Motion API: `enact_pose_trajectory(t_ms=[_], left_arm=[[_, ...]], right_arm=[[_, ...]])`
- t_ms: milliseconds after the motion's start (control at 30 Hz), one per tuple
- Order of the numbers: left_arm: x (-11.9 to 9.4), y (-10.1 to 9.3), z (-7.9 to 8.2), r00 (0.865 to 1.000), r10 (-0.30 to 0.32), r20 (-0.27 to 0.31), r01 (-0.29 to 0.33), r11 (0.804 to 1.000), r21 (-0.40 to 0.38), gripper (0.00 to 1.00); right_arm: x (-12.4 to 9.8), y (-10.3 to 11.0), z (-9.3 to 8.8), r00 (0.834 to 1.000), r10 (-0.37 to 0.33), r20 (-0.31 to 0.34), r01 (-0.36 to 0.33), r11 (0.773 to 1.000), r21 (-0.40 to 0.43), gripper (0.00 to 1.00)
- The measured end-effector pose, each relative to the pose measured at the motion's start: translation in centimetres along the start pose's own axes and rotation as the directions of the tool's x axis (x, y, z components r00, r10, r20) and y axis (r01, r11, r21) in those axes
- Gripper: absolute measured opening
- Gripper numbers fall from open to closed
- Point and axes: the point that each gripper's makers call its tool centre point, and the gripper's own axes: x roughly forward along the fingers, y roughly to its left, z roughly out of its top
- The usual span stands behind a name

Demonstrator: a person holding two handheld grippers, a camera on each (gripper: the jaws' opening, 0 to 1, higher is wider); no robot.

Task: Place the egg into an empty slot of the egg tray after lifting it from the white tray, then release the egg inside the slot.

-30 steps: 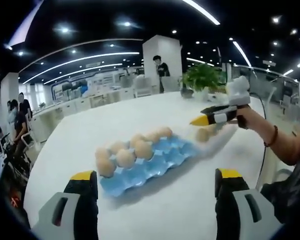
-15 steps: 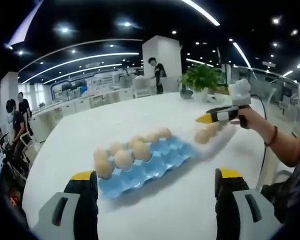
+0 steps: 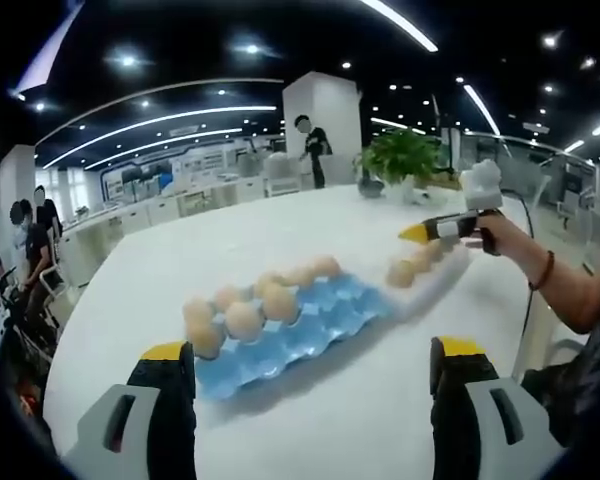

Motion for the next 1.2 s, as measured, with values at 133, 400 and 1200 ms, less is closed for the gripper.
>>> enact_pose_trajectory(t_ms=[133,400,1200], left_arm=[[0.0,-0.3,0.2,1.000,-0.012,0.017,0.012,1.000,-0.006,1.00],[-0.2,-0.2,0.6,1.000,-0.004,0.030,0.004,1.000,0.001,1.00],[-0.5,-0.5,0.9,1.000,0.000,0.027,-0.001,1.000,0.018,0.99]], right_arm=[[-0.1,-1.2,-0.1,1.000,-0.030,-0.004,0.030,0.999,0.035,0.64],[0.0,-2.7,-1.2,0.995,-0.083,-0.046,0.084,0.996,0.014,0.49],[0.2,-4.5,-1.6,0.989,-0.143,-0.027,0.139,0.983,-0.120,0.28]])
